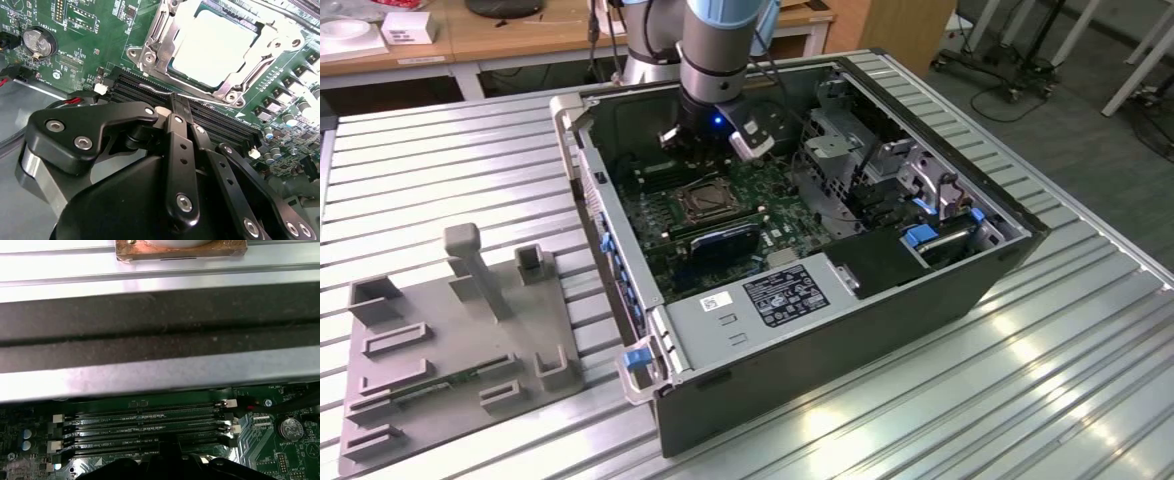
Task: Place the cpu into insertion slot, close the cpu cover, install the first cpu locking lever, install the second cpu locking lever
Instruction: 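Install the first cpu locking lever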
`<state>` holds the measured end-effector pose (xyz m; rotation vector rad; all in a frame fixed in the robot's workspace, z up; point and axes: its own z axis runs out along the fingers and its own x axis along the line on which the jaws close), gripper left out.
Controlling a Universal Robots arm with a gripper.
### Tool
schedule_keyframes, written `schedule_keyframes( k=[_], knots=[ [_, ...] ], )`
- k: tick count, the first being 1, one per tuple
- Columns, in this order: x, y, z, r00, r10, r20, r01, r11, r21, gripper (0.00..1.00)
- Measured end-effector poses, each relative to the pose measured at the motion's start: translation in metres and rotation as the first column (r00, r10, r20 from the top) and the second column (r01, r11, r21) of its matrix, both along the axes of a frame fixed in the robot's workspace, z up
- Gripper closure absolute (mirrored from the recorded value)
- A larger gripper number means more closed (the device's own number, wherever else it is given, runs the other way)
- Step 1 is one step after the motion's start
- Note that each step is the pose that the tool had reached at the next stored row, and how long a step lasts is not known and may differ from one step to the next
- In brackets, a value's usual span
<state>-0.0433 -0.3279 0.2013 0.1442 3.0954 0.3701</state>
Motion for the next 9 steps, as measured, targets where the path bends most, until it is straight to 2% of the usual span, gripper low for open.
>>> schedule_keyframes(
  k=[9],
  knots=[
    [0.0005, 0.0, -0.0042, 1.0, -0.001, 0.0, 0.001, 1.0, -0.0018, 0.89]
  ],
)
